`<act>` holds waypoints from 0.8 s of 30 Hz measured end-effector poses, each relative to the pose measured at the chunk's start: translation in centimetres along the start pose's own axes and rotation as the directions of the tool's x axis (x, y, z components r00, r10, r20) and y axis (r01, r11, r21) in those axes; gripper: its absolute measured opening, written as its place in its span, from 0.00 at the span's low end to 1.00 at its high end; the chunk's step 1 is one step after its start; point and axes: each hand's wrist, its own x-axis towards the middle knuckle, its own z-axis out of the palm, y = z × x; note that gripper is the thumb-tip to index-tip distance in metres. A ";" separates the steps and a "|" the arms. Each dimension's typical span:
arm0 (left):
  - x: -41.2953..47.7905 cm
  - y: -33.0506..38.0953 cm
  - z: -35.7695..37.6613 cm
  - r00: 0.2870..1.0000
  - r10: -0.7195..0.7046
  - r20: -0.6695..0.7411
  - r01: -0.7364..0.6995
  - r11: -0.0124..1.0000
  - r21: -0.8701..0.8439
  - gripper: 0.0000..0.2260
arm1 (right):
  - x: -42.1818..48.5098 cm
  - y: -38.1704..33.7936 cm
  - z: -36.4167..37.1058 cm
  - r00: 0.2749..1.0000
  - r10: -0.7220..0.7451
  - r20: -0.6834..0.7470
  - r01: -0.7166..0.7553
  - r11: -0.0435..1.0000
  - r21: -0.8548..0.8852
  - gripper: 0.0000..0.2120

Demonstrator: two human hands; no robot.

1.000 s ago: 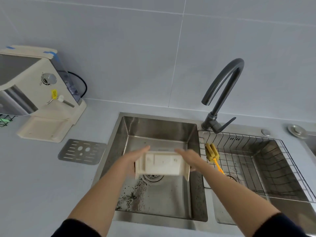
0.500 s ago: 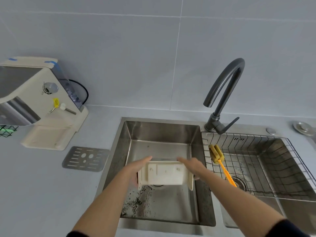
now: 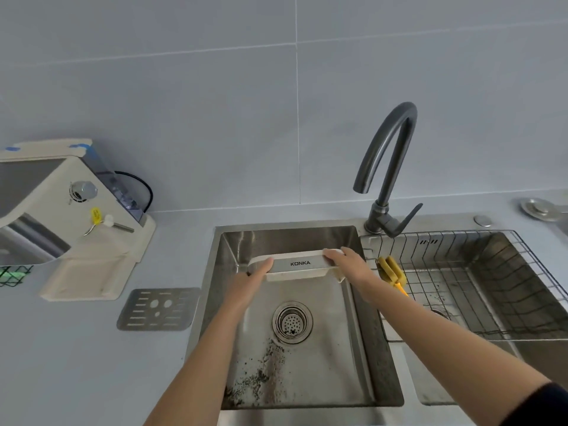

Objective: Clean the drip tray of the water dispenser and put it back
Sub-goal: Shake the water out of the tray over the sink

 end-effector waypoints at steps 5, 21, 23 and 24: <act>-1.4 0.7 -0.6 0.974 0.224 0.020 -0.223 0.974 -0.042 0.17 | 0.8 -0.3 -0.8 1.000 0.007 -0.016 -0.004 0.984 0.181 0.26; -2.8 1.2 -3.8 0.939 0.313 -0.144 -0.337 0.923 -0.187 0.21 | 0.1 -3.1 0.6 0.986 -0.157 0.057 0.145 0.974 0.173 0.14; -2.3 0.5 -4.6 0.939 0.288 -0.190 -0.322 0.929 -0.181 0.20 | -0.5 -3.6 1.3 0.979 -0.196 0.063 0.185 0.972 0.144 0.13; -2.2 0.1 -5.0 0.943 0.259 -0.208 -0.301 0.932 -0.203 0.19 | -0.8 -3.8 1.7 0.974 -0.216 0.063 0.206 0.969 0.134 0.12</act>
